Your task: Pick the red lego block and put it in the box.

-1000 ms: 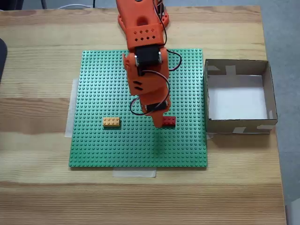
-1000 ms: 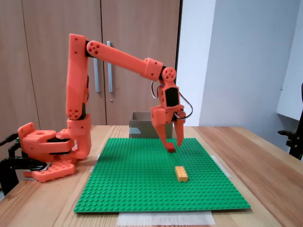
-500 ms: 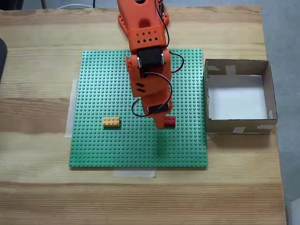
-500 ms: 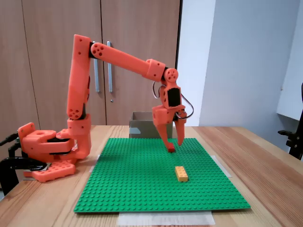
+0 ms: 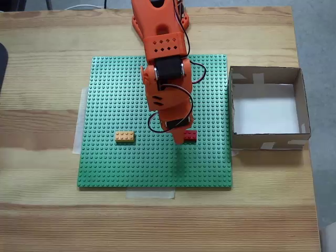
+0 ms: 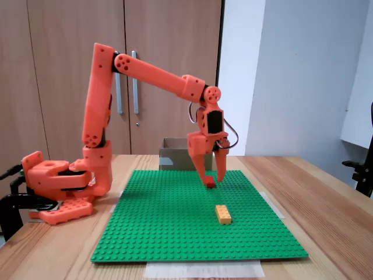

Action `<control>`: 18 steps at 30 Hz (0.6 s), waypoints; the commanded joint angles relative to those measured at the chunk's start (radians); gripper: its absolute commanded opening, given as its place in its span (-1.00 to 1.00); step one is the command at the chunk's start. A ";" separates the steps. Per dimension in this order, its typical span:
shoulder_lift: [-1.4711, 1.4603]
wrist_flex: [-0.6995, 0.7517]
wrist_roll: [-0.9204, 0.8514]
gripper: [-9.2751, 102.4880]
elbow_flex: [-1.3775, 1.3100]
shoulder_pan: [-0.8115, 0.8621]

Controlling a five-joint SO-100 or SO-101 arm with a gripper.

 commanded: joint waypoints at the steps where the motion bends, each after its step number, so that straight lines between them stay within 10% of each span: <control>1: 0.002 0.005 0.017 -0.53 -0.043 -0.005; 18: 0.000 0.008 0.038 -0.53 -0.043 -0.008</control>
